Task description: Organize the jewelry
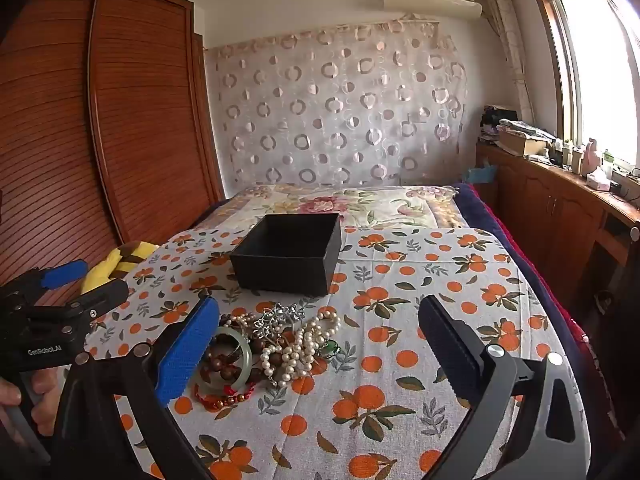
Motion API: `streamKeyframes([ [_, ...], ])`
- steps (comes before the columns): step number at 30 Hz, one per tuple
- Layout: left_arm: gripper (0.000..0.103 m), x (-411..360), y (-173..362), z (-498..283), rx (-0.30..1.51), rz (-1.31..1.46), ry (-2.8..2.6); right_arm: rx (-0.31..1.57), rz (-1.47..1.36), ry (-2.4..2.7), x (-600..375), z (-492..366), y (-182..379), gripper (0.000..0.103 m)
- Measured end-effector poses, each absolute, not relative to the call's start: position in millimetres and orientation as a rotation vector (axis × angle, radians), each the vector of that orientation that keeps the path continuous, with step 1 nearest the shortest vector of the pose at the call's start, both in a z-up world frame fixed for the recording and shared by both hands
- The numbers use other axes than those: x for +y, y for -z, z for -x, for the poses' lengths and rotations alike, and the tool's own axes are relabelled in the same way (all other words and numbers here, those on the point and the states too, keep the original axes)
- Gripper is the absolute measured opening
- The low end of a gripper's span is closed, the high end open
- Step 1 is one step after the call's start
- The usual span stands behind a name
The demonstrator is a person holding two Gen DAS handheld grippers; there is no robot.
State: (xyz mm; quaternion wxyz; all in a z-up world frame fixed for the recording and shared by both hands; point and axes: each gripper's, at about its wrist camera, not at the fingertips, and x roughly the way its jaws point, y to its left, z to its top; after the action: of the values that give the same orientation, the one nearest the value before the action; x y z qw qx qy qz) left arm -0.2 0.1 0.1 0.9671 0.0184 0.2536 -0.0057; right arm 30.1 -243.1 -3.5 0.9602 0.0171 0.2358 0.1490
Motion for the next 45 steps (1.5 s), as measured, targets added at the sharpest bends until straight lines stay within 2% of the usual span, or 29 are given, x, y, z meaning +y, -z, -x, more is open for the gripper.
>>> streamKeyframes([
  [45, 0.097, 2.8, -4.8, 3.3, 0.487, -0.03, 0.008, 0.469, -0.036, -0.303, -243.2, -27.4, 1.9, 0.101],
])
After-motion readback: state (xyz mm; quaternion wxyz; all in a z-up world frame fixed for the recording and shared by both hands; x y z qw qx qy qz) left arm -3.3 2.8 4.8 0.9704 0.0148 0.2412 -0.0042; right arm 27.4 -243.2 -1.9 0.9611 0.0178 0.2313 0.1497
